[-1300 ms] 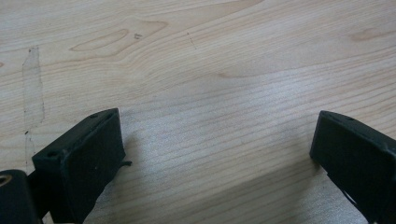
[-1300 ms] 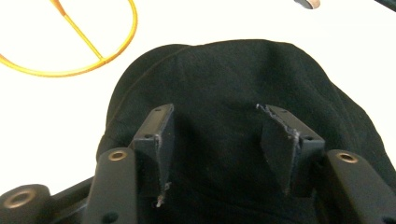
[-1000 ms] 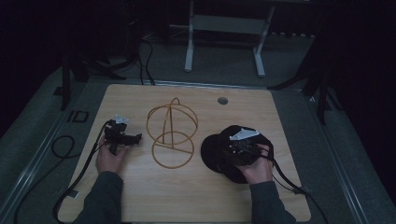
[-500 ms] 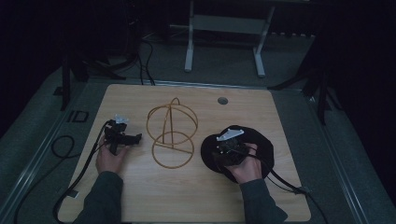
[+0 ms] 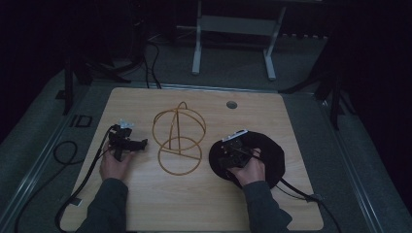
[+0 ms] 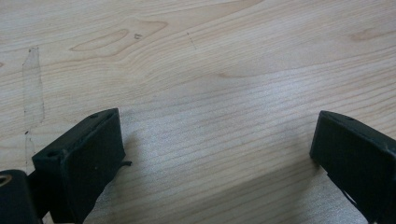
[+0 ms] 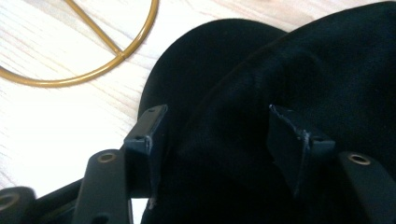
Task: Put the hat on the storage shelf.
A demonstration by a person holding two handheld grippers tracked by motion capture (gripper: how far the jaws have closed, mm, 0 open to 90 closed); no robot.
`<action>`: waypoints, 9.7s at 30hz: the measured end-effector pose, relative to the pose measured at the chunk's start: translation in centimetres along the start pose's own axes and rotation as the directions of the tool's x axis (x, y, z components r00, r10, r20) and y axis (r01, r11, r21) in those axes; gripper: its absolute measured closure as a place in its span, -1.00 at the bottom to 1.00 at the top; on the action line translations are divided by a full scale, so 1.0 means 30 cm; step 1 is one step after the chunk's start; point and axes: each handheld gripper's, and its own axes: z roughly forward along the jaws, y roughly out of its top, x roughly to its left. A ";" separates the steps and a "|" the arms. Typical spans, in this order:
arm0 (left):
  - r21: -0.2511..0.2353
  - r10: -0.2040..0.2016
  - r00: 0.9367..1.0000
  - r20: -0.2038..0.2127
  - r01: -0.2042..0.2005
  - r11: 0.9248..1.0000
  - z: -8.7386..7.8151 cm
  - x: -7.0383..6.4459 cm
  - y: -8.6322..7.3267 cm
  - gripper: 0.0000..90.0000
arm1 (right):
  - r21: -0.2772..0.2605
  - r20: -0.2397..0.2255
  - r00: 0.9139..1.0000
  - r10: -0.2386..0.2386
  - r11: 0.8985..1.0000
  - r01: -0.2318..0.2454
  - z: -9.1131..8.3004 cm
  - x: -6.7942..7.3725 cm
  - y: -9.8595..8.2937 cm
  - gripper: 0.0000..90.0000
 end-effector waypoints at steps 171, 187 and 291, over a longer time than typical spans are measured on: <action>0.002 0.001 1.000 -0.001 -0.001 1.000 0.001 0.001 0.002 -0.95 | -0.138 -0.210 0.816 -0.539 0.842 0.521 -0.609 -0.091 0.354 0.73; 0.001 0.001 1.000 -0.001 -0.001 1.000 0.001 0.001 0.002 -0.95 | -0.171 -0.222 0.780 -0.585 0.811 0.559 -0.619 -0.036 0.387 0.73; 0.004 -0.001 1.000 0.002 0.001 1.000 0.000 0.002 0.003 -0.95 | -0.219 -0.343 0.486 -0.804 0.572 0.791 -0.485 0.407 0.526 0.58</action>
